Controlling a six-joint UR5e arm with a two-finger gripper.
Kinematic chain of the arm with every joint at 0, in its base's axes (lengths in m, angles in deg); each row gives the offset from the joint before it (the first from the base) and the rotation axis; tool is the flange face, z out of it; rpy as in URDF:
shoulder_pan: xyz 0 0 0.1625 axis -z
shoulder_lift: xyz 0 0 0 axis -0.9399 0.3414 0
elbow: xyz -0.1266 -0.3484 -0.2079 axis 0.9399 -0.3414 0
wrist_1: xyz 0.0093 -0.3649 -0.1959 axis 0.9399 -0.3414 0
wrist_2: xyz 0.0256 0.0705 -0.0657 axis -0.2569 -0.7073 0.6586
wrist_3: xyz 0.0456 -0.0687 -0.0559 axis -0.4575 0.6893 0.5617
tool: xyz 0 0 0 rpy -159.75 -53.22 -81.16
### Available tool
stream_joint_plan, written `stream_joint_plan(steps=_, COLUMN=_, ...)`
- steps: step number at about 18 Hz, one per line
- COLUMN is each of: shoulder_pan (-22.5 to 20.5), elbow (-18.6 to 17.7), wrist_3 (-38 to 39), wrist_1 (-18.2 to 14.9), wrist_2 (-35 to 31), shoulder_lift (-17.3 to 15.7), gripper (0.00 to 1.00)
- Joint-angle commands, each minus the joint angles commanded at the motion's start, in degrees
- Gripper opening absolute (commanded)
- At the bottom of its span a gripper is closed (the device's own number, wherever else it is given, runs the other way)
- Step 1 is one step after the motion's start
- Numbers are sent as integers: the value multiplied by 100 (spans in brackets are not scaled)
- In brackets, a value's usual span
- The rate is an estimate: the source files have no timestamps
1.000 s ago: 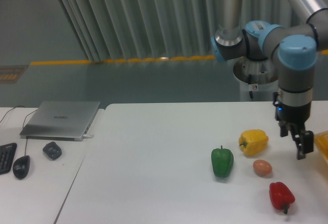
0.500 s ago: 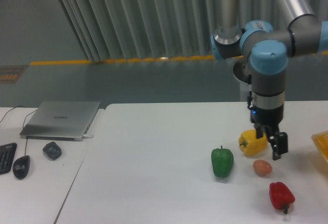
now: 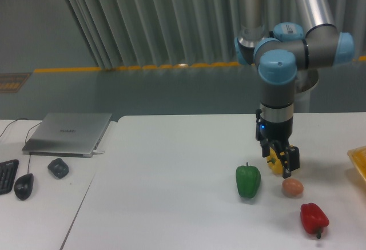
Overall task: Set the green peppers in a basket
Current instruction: 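Move the open gripper over the green bell pepper, then lower the gripper onto the green pepper and close on it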
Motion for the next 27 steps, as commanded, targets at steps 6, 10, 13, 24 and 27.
stream_joint_plan(steps=6, shoulder_pan=53, elbow=-149, wrist_3=473, wrist_1=9, wrist_2=-18, shoulder_lift=53, gripper=100)
stream_joint_plan(steps=10, shoulder_pan=308, elbow=-114, wrist_3=1072, wrist_1=18, wrist_2=-201, shoulder_lift=167, gripper=100)
stream_joint_plan(steps=13, shoulder_pan=518, elbow=9, wrist_3=1519, wrist_1=17, wrist_2=-404, shoulder_lift=316, gripper=100)
stream_joint_plan(steps=24, shoulder_pan=598, elbow=88, wrist_3=4052, wrist_1=9, wrist_2=-422, shoulder_lift=668, gripper=100)
stream_joint_plan(steps=27, shoulder_pan=668, elbow=88, wrist_3=4123, wrist_1=17, wrist_2=-431, shoulder_lift=773, gripper=100)
